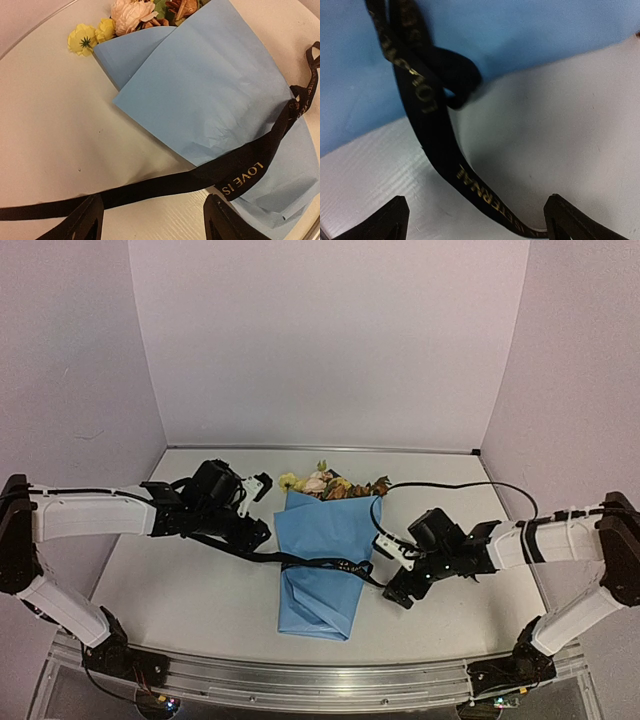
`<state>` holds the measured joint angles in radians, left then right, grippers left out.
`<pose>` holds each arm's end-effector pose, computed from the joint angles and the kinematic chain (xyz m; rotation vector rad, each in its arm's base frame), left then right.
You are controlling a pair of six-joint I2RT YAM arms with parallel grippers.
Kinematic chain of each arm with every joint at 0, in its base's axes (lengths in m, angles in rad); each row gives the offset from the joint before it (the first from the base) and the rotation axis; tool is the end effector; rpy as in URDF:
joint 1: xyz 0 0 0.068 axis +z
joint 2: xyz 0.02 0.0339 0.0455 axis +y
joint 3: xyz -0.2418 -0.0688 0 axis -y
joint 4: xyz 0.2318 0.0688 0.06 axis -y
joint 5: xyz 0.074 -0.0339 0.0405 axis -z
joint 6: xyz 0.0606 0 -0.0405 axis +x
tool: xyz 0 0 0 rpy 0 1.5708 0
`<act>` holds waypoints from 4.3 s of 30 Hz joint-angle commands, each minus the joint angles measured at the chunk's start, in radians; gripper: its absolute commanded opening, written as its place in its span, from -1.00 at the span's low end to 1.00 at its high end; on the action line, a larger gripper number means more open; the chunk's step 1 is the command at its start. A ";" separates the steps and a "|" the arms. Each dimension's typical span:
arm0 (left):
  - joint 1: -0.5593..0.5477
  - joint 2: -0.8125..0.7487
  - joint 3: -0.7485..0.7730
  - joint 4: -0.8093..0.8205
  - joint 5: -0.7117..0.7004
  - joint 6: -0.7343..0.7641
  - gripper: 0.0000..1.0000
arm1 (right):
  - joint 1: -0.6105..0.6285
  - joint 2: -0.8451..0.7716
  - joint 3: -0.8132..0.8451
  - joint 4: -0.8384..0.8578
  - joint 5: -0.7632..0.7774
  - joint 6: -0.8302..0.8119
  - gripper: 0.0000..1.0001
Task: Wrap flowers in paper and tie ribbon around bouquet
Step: Tie the ribbon around the folded bouquet.
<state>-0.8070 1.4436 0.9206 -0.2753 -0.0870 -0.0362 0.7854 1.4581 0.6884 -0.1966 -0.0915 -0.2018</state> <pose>0.2209 -0.2231 0.1933 0.8578 2.2267 -0.3023 0.1922 0.2001 0.1250 -1.2486 2.2433 0.3428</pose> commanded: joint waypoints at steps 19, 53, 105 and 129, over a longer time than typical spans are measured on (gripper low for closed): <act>-0.004 0.059 -0.067 0.216 0.021 0.300 0.15 | 0.164 0.216 -0.033 0.511 0.312 -0.241 -0.33; -0.005 0.298 -0.034 0.262 0.111 0.571 0.17 | 0.163 0.104 -0.031 0.379 0.297 -0.127 -1.00; 0.723 0.165 -0.031 -0.096 0.132 -0.529 -1.00 | -0.506 -0.137 -0.129 -0.332 0.098 0.992 -1.00; 0.644 0.080 -0.105 0.004 0.131 -0.473 -0.99 | -0.342 -0.197 0.005 -0.607 0.249 0.632 -0.41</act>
<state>-0.1357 1.5770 0.8112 -0.3400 0.2263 -0.5274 0.4679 1.2621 0.6869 -0.6487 0.0024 0.4917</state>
